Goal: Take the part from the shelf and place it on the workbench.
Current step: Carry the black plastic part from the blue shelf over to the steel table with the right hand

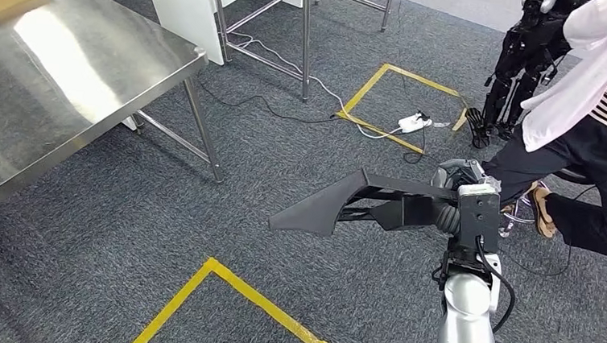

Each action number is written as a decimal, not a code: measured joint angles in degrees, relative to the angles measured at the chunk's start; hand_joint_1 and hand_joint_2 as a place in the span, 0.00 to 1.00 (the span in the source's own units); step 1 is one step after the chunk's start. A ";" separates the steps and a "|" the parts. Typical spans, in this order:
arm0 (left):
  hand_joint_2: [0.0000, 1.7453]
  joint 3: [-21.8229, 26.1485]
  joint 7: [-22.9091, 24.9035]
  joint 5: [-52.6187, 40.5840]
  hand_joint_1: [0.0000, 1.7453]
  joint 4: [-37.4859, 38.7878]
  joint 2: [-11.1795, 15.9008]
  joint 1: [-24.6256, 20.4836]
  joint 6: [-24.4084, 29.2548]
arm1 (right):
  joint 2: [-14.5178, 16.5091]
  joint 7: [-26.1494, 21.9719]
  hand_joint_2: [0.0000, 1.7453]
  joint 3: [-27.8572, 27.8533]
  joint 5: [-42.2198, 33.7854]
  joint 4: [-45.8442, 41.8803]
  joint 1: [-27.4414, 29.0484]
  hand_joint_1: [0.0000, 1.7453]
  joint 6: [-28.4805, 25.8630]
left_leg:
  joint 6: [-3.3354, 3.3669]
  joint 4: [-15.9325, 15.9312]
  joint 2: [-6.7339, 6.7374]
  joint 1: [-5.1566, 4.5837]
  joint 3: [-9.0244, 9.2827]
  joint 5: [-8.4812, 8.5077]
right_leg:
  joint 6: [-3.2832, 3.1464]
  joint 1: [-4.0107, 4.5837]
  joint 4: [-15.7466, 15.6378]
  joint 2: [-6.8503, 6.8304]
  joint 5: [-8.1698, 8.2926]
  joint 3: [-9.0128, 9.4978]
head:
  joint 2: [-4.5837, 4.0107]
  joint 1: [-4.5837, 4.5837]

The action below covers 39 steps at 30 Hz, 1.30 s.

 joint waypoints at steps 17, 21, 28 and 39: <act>1.00 0.06 0.65 -2.68 0.00 0.03 -0.29 0.09 -0.02 | -1.91 10.68 1.00 0.35 8.88 0.44 -19.89 1.00 2.67 | -2.02 1.74 -7.40 1.40 -0.98 -0.34 | 0.63 -1.47 0.19 6.89 1.53 -1.22 | 0.00 0.43; 1.00 0.06 0.65 -2.70 0.00 0.04 -0.32 -0.22 -0.02 | -1.85 10.98 1.00 0.83 8.70 0.40 -22.19 1.00 2.79 | -2.73 12.44 -3.22 1.47 -6.43 -5.25 | -0.41 -1.10 0.11 5.10 1.22 -1.00 | 0.00 -0.07; 1.00 0.06 0.62 -2.76 0.00 0.03 -0.23 -0.24 -0.04 | -1.91 11.17 1.00 1.35 8.51 0.31 -23.33 1.00 2.76 | -0.74 2.13 1.12 0.36 -2.11 1.13 | -0.79 -0.07 0.05 1.02 0.29 -0.22 | 0.00 -0.03; 1.00 0.04 0.40 -4.21 0.00 0.00 -0.52 -1.18 -0.59 | -2.05 15.49 1.00 3.17 10.82 0.04 -27.02 1.00 3.93 | 0.71 -1.16 -5.67 1.10 -0.33 2.09 | 0.77 -0.37 15.62 6.15 -5.09 -8.54 | 0.00 0.36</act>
